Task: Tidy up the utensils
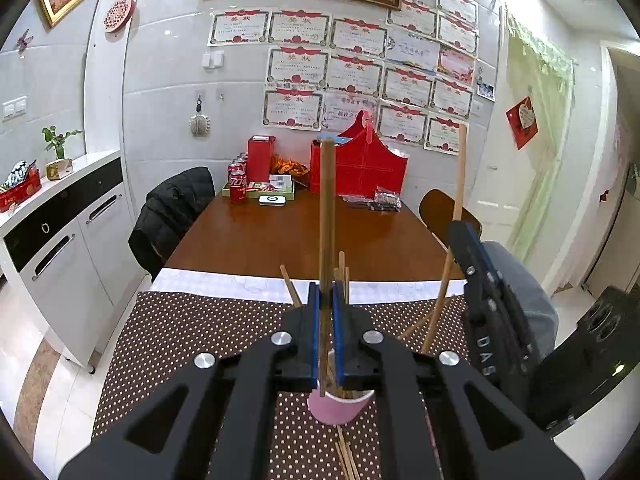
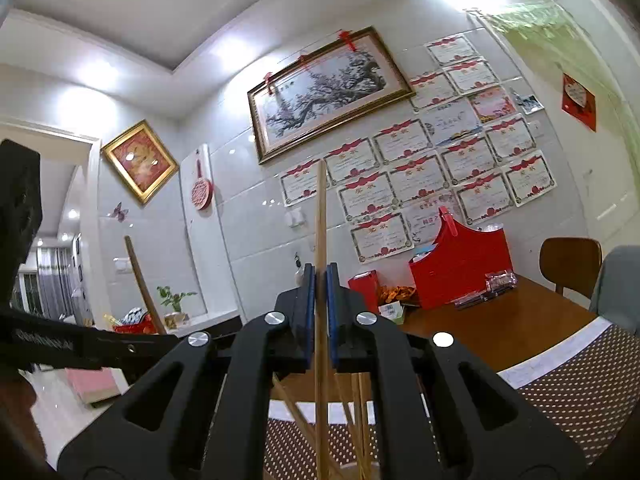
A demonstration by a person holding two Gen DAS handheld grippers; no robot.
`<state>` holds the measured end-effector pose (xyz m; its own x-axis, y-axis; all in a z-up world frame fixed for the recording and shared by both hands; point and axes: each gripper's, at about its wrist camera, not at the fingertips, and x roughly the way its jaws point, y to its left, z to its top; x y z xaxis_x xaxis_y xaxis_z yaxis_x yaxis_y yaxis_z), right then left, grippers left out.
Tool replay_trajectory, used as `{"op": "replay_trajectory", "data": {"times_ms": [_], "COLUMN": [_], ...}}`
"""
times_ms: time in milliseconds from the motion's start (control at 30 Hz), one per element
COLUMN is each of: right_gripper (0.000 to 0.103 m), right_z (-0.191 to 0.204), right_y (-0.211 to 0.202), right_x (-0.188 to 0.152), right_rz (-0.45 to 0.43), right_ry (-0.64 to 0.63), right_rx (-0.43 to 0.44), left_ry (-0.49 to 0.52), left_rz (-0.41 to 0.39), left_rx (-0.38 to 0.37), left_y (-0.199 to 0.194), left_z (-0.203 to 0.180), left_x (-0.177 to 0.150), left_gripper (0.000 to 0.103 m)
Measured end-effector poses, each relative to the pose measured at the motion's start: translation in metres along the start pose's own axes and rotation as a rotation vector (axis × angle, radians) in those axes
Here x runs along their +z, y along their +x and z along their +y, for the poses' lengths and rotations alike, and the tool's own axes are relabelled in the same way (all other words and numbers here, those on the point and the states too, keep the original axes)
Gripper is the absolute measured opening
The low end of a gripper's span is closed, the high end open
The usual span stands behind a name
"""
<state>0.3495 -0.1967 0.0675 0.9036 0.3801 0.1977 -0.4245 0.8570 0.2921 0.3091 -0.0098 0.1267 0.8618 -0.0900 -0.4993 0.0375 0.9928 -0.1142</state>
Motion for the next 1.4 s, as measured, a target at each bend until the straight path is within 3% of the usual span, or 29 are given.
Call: {"op": "replay_trajectory", "data": {"times_ms": [467, 767, 967, 1033, 1100, 1133, 1200, 1267, 1400], "right_gripper": [0.006, 0.006, 0.007, 0.007, 0.008, 0.01, 0.029, 0.06, 0.061], "right_z": [-0.015, -0.012, -0.012, -0.009, -0.008, -0.008, -0.009, -0.011, -0.013], "right_y": [0.033, 0.029, 0.02, 0.016, 0.012, 0.007, 0.002, -0.007, -0.023], "right_x": [-0.054, -0.081, -0.088, -0.089, -0.09, -0.09, -0.09, -0.087, -0.078], "right_rz": [0.075, 0.211, 0.309, 0.346, 0.369, 0.381, 0.39, 0.385, 0.382], "right_ry": [-0.051, -0.106, -0.116, -0.135, -0.149, -0.156, -0.152, -0.135, -0.122], "right_rx": [-0.007, -0.008, 0.007, 0.02, 0.02, 0.011, 0.0, -0.032, -0.053], "left_ry": [-0.002, 0.035, 0.107, 0.118, 0.123, 0.124, 0.125, 0.125, 0.109], "left_rz": [0.122, 0.207, 0.165, 0.162, 0.155, 0.153, 0.153, 0.149, 0.153], "left_rx": [-0.022, -0.009, 0.041, 0.046, 0.054, 0.062, 0.067, 0.091, 0.073], "left_y": [0.078, 0.113, 0.109, 0.106, 0.103, 0.101, 0.097, 0.092, 0.081], "left_z": [0.004, 0.003, -0.002, -0.003, -0.003, -0.003, -0.001, 0.001, 0.007], "left_x": [-0.009, -0.038, -0.056, -0.059, -0.063, -0.066, -0.072, -0.078, -0.089], "left_gripper": [0.007, 0.007, 0.009, 0.022, 0.024, 0.024, 0.024, 0.024, 0.027]}}
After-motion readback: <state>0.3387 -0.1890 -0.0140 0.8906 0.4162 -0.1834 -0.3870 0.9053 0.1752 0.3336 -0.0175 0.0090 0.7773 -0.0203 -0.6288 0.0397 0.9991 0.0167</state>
